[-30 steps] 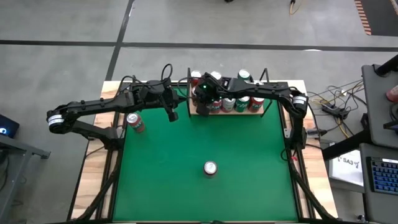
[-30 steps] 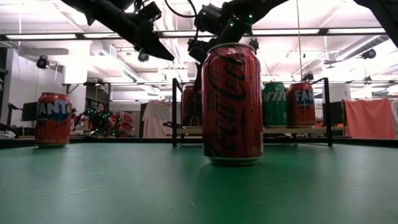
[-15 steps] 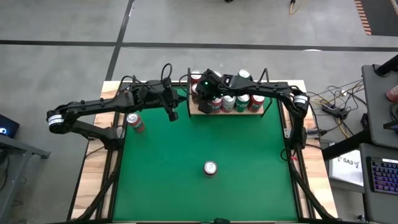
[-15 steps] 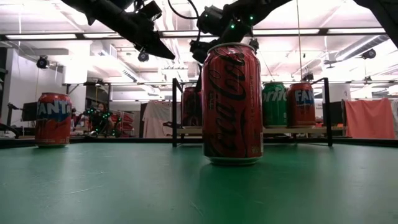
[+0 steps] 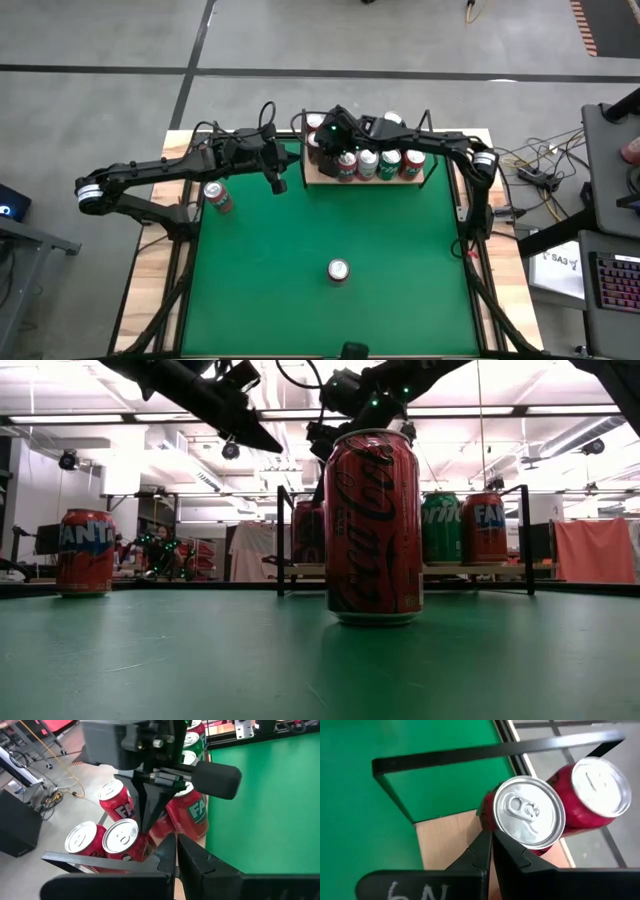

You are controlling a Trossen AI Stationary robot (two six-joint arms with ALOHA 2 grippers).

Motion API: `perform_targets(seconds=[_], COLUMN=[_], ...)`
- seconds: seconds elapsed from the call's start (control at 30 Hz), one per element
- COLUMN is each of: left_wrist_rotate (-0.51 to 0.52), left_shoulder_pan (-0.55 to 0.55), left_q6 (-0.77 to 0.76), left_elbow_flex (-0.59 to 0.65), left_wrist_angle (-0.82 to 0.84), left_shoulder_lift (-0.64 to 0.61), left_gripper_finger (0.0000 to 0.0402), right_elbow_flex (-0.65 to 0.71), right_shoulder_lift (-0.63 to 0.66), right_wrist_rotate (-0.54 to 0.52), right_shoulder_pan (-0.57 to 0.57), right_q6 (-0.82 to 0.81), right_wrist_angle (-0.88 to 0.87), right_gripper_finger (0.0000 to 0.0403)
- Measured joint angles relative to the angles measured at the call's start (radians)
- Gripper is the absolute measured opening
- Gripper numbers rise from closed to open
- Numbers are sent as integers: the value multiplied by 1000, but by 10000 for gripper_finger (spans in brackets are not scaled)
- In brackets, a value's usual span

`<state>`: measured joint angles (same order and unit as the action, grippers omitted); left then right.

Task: Place canned beverage on shelf
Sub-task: Put the red-black soda can on the shelf aligned with the other red-black soda can, then put the red soda can on the shelf aligned with the other red soda can

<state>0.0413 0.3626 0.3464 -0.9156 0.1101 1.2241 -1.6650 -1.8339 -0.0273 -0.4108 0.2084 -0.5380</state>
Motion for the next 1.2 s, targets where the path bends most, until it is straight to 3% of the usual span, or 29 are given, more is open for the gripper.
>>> perform_targets(seconds=[0.53, 0.7, 0.87, 1.07, 1.2], left_wrist_rotate=[0, 0, 17, 222, 237], left_shoulder_pan=[1, -6, -20, -52, -57], left_q6=[44, -69, -190, -467, -617], left_elbow_flex=[0, -23, -77, -185, -236], left_wrist_angle=[-6, 52, 341, 747, 1004], left_shoulder_lift=[0, -14, -30, -46, -52], left_gripper_finger=[0, 0, 0, 0, 0], right_elbow_flex=[-13, -19, -9, -5, -4], right_shoulder_lift=[18, 68, 116, 148, 177], right_wrist_rotate=[0, 1, 1, 1, -21], right_shoulder_pan=[-8, 25, 95, 203, 266], right_q6=[19, -11, -25, -33, -42], right_wrist_angle=[-8, -81, -150, -199, -236], right_gripper_finger=[9, 9, 9, 9, 9])
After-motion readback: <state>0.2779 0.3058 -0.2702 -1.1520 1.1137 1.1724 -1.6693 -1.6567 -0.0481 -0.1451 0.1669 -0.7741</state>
